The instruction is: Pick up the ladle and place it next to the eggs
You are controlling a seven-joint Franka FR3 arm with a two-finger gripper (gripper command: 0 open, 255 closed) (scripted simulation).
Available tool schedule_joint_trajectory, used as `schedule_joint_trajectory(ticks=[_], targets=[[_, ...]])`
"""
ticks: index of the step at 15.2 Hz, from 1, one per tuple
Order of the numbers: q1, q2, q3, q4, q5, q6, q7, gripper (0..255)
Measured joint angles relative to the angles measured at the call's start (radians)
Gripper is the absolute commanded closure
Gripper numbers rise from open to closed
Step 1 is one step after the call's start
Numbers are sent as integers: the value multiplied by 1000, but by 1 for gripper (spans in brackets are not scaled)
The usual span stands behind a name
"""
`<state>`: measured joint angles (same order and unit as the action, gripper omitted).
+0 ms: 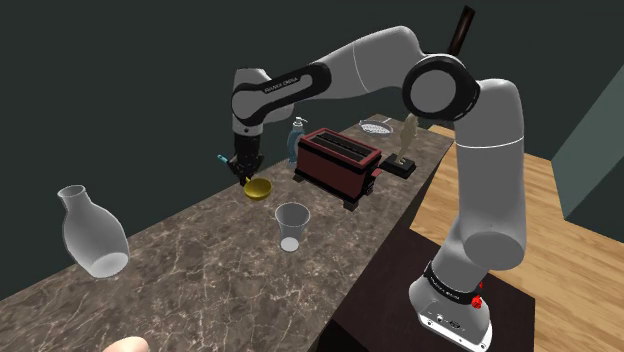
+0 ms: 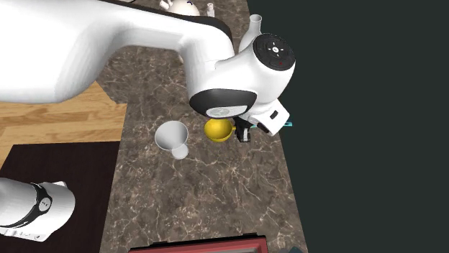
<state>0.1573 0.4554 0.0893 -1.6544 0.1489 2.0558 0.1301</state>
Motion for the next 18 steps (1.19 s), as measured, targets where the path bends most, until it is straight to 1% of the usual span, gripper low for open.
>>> schedule_joint_trajectory(ticks=[3,5,9,16,18], targets=[[-1,-12,-1,20,-1,-32,4,255],[17,-24,7,12,-2,-31,30,255],[71,-9,28,23,-9,-16,103,255],[181,23,63,74,-29,-11,252,255],[214,53,72,116,-38,-17,295,255]])
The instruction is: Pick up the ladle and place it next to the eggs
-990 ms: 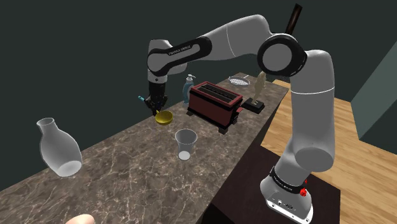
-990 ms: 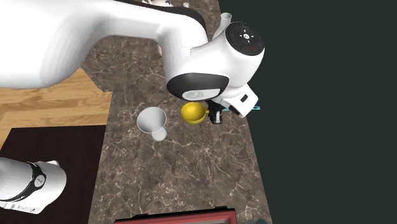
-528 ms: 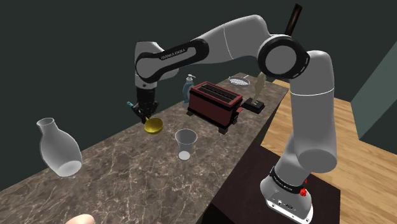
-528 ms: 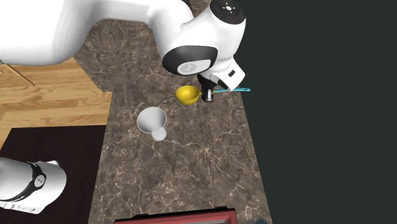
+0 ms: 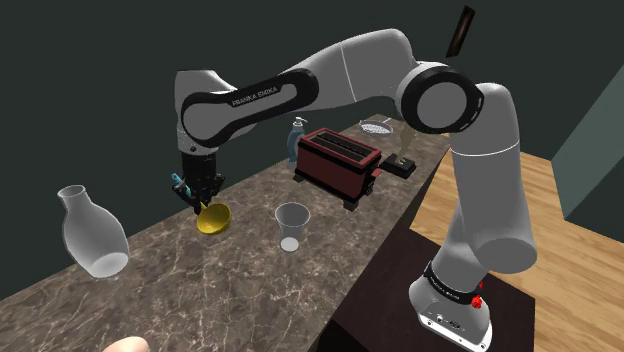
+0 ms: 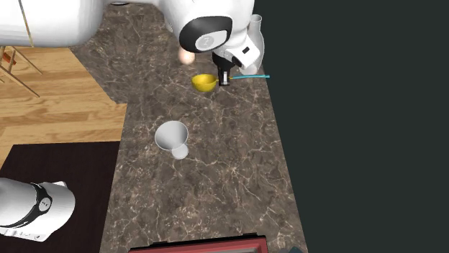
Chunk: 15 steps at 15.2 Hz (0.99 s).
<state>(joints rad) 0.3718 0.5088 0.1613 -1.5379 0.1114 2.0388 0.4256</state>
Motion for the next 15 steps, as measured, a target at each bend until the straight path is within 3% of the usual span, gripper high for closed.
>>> schedule_joint_trajectory(ticks=[8,15], targets=[[134,122,24,182,-38,-36,163,255],[153,164,24,176,-43,14,178,255]])
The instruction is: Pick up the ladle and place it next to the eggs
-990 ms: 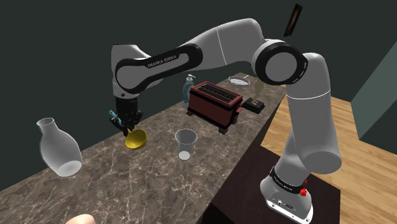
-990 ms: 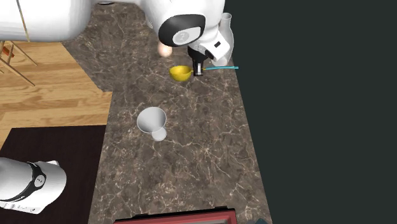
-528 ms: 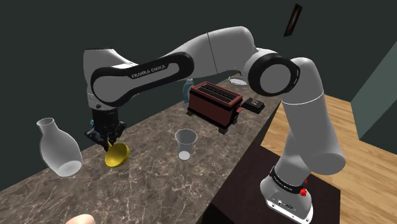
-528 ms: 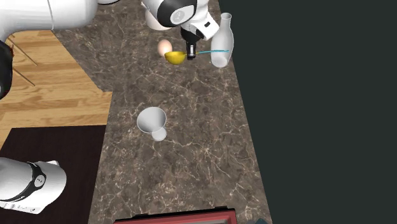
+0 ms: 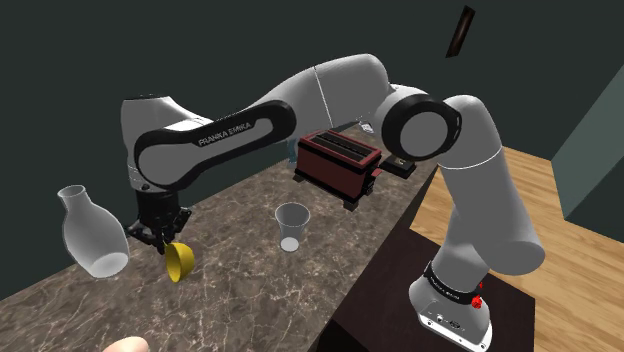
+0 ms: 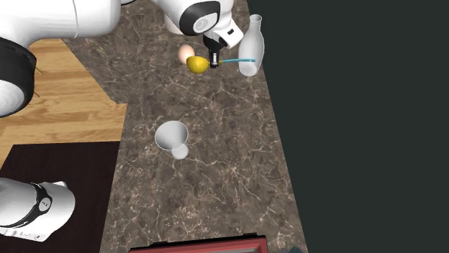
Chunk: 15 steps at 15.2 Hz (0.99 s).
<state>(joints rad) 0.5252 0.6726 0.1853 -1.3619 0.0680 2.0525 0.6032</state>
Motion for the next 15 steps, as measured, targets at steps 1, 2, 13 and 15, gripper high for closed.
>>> schedule_joint_trajectory(ticks=[1,2,13,15], targets=[[2,5,0,-6,0,12,1,255],[3,14,0,-6,-1,20,1,255],[3,78,-5,-52,-4,128,-16,255],[6,92,-6,-53,-4,145,-16,255]])
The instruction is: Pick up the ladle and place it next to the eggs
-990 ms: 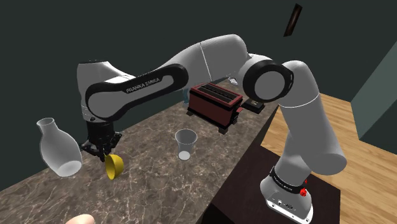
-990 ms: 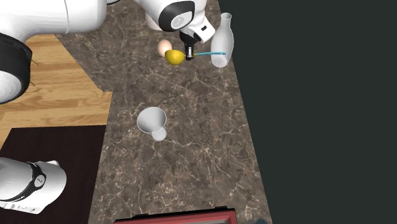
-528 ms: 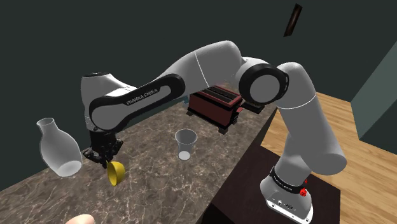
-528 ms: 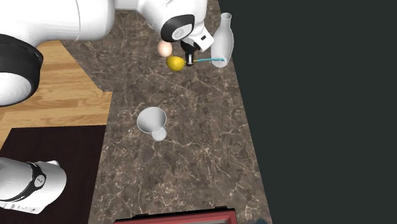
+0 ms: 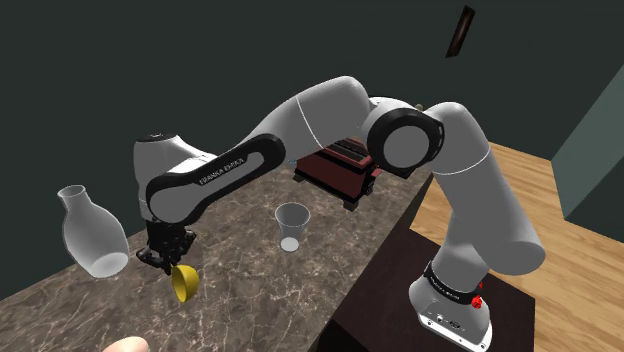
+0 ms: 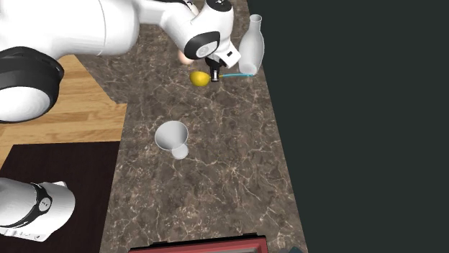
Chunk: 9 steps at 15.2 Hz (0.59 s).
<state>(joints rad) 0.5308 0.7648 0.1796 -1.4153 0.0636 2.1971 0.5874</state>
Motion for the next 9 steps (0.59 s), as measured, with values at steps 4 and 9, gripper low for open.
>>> schedule_joint_trajectory(ticks=[4,9], targets=[[0,30,-4,1,-2,36,-5,255],[1,44,-4,6,-2,43,-7,255]])
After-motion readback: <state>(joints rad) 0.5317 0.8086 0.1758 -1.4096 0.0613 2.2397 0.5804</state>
